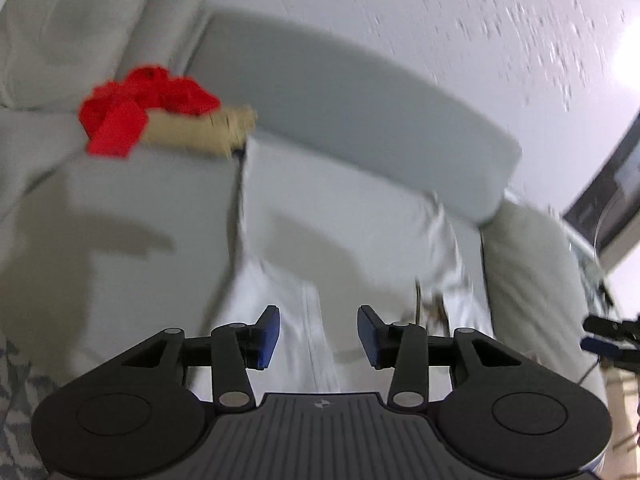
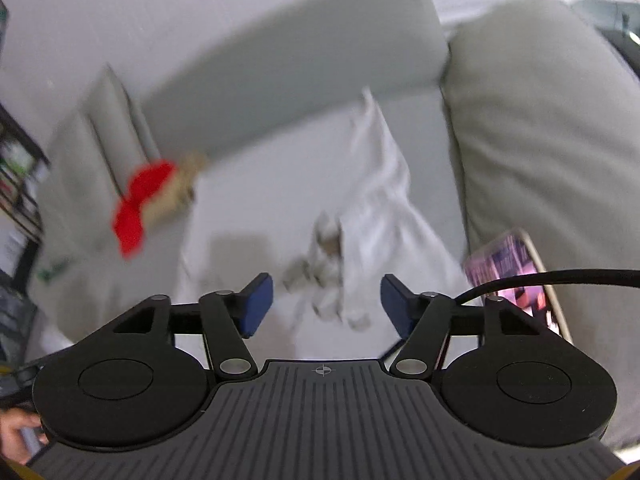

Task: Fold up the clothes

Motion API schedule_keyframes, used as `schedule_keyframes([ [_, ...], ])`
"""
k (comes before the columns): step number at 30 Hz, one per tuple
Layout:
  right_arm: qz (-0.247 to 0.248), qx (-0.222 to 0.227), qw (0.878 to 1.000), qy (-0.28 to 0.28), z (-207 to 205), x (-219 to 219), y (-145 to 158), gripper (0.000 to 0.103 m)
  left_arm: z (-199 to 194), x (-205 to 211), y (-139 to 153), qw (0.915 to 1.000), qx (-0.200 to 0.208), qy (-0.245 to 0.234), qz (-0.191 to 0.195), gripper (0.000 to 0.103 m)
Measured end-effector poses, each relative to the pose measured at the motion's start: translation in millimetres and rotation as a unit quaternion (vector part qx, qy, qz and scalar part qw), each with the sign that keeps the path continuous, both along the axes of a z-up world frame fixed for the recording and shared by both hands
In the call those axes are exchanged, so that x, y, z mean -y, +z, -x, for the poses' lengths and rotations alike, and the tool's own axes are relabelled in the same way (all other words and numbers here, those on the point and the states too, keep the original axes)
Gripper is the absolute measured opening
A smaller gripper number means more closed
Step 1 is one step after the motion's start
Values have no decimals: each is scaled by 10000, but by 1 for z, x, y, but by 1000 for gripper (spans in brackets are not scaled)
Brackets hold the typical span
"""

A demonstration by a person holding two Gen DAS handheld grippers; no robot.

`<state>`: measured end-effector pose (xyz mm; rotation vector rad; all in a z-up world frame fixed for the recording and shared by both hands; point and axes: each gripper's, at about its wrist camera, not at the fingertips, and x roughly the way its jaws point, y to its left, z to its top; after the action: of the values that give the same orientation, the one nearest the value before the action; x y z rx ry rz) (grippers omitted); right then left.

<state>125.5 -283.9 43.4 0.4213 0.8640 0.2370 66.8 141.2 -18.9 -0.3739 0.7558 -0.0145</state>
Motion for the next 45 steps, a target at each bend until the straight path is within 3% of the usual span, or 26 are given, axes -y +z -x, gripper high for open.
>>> schedule_keyframes([
  [4, -556, 79, 9984, 102, -37, 4, 12, 78, -43, -15, -2, 9997, 53, 230, 102, 45],
  [6, -1577, 25, 9875, -11, -60, 14, 0, 88, -66, -19, -11, 9993, -42, 326, 203, 45],
  [7, -2281, -122, 9735, -136, -72, 21, -12, 88, -75, -21, -14, 9991, -85, 365, 187, 45],
  [8, -3066, -361, 9507, -304, -83, 28, -27, 88, -84, -23, -18, 9990, -128, 404, 172, 45],
  [10, -4333, -806, 8957, -597, -99, 36, -59, 85, -98, -26, -26, 9989, -190, 417, -19, 45],
  [11, -4710, -933, 8744, -702, -104, 38, -69, 85, -103, -28, -30, 9990, -235, 377, -70, 45],
  [12, -4924, -987, 8613, -779, -107, 38, -75, 85, -107, -33, -34, 9989, -302, 345, -55, 45],
  [13, -4774, -806, 8695, -982, -108, 38, -73, 84, -111, -37, -39, 9988, -369, 313, -41, 45],
  [15, -3823, -52, 9104, -1582, -106, 36, -56, 78, -119, -46, -47, 9975, -609, 323, 125, 45],
  [16, -3317, 326, 9241, -1871, -105, 35, -47, 76, -122, -51, -50, 9959, -782, 348, 292, 45],
  [17, -2795, 703, 9331, -2151, -104, 33, -38, 69, -127, -56, -51, 9947, -884, 355, 399, 45],
  [19, -1674, 1433, 9416, -2545, -106, 26, -23, 67, -139, -60, -54, 9939, -953, 343, 435, 45],
  [21, -419, 2104, 9431, -2540, -118, 5, -14, 66, -153, -63, -57, 9937, -1003, 353, 364, 45],
  [24, 772, 2015, 9562, -1977, -163, -27, -19, 64, -184, -65, -72, 9946, -866, 528, -206, 45],
  [27, 1348, 1415, 9673, -1615, -215, -48, -47, 65, -220, -75, -97, 9940, -731, 685, -433, 45],
  [30, 1276, 492, 9819, -1313, -265, -51, -87, 67, -253, -91, -119, 9955, -672, 660, -137, 45],
  [33, 736, -14, 9916, -1062, -299, -47, -118, 64, -282, -109, -136, 9950, -695, 632, 334, 45],
  [41, -761, -423, 9863, -1398, -369, 5, -163, 60, -347, -132, -166, 9906, -669, 685, 980, 45],
  [45, -505, -376, 9906, -1217, -395, 0, -168, 56, -364, -128, -169, 9933, -477, 524, 916, 44],
])
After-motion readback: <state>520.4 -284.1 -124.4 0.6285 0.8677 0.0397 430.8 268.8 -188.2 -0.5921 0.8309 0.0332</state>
